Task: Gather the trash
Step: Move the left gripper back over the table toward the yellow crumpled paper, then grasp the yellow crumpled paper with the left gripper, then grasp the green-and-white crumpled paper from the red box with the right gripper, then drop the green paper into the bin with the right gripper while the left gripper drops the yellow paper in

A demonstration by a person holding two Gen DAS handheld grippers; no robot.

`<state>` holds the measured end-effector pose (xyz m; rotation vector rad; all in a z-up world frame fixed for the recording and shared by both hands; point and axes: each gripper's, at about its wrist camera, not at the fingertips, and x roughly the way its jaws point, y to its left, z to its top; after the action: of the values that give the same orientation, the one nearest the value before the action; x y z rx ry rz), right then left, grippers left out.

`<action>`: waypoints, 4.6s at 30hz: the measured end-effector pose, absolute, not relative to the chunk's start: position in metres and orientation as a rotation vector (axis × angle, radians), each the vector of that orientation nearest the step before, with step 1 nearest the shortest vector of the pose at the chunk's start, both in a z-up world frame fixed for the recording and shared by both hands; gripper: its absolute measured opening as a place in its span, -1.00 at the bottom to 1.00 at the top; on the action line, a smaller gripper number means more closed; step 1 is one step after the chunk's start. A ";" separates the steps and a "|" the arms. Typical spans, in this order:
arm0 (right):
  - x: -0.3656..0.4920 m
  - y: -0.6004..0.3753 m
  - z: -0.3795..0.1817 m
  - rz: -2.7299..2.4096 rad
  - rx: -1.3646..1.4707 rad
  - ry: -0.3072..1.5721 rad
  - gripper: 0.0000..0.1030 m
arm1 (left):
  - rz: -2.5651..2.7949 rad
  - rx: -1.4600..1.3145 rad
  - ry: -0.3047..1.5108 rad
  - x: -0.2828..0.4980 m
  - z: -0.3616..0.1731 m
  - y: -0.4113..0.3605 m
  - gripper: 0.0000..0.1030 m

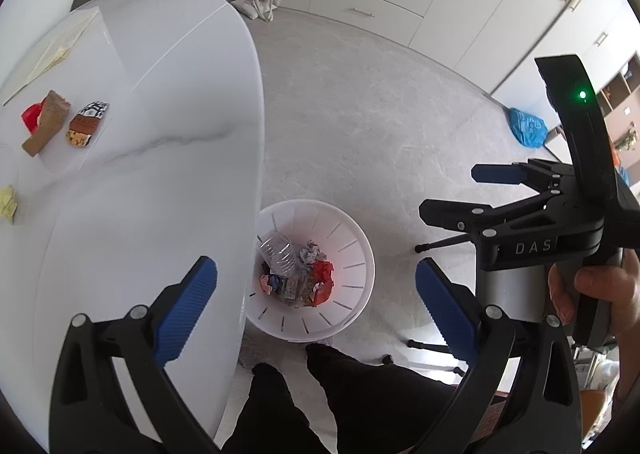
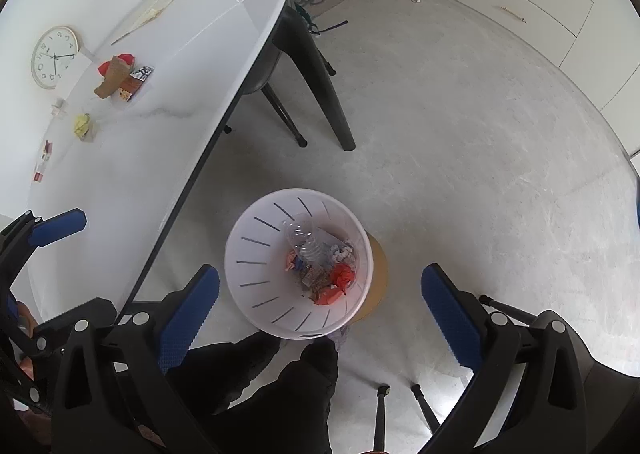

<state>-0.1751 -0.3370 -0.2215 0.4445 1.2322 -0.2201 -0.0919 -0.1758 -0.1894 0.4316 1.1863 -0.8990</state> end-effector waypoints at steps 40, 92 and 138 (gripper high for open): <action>0.069 -0.186 -0.156 0.075 0.276 1.105 0.95 | -0.169 0.029 1.219 0.229 -0.241 0.034 0.20; 0.174 -0.097 -0.148 0.527 0.203 1.230 -0.51 | -0.212 -0.070 1.069 0.176 -0.173 0.084 -0.66; -0.191 -0.370 -0.322 -0.300 0.446 1.333 0.78 | -0.955 0.620 1.169 -0.124 -0.222 -0.214 -0.64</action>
<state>-0.1906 -0.3700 -0.3217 0.4458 1.3325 -0.3000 -0.1245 -0.2143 -0.2224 0.6195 1.1690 -0.9545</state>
